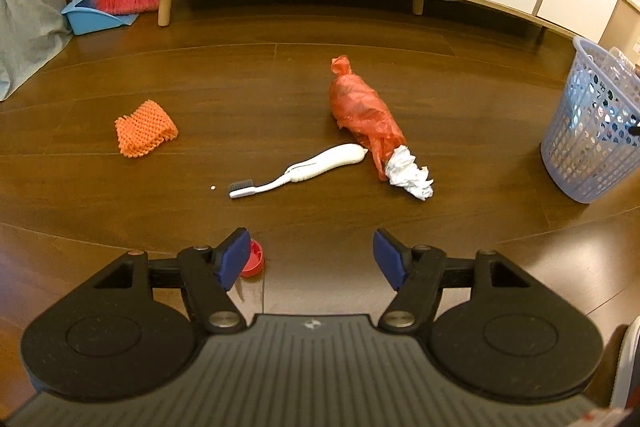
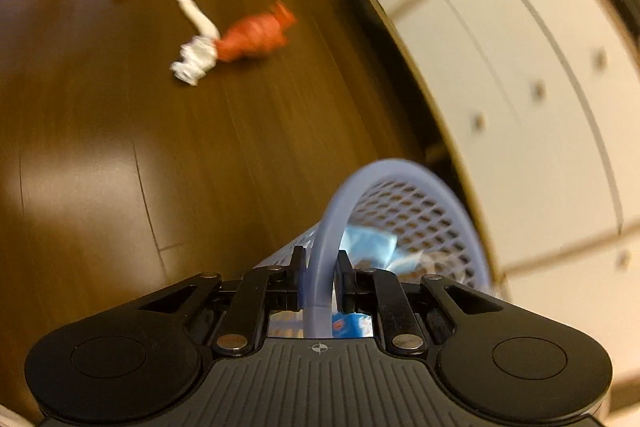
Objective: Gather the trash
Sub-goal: 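Move the left tool toward the red bottle cap while the right tool swings the wastebasket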
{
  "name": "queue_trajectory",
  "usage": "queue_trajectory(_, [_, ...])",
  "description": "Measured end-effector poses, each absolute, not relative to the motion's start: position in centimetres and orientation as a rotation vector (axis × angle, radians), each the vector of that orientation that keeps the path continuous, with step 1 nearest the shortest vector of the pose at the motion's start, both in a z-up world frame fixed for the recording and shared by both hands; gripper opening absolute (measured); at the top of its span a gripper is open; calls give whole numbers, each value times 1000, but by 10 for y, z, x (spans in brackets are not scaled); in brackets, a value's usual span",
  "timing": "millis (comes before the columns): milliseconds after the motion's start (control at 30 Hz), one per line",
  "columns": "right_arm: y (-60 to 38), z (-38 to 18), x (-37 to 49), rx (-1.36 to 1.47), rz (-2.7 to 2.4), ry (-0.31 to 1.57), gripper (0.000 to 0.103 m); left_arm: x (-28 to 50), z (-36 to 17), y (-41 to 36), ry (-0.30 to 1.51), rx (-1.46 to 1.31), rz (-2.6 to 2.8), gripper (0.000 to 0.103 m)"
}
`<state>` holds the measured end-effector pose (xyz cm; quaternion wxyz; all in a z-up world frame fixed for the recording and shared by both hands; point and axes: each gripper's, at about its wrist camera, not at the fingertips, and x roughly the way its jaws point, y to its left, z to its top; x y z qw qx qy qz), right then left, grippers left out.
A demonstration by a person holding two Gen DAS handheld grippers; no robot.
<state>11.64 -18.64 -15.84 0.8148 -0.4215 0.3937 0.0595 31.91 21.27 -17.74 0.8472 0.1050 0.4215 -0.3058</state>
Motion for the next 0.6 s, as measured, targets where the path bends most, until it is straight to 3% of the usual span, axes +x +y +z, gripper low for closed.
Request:
queue_trajectory(300, [-124, -182, 111, -1275, 392, 714, 10, 325, -188, 229, 899, 217, -607, 64])
queue_trajectory(600, [-92, -185, 130, -1354, 517, 642, 10, 335, -211, 249, 925, 244, -559, 64])
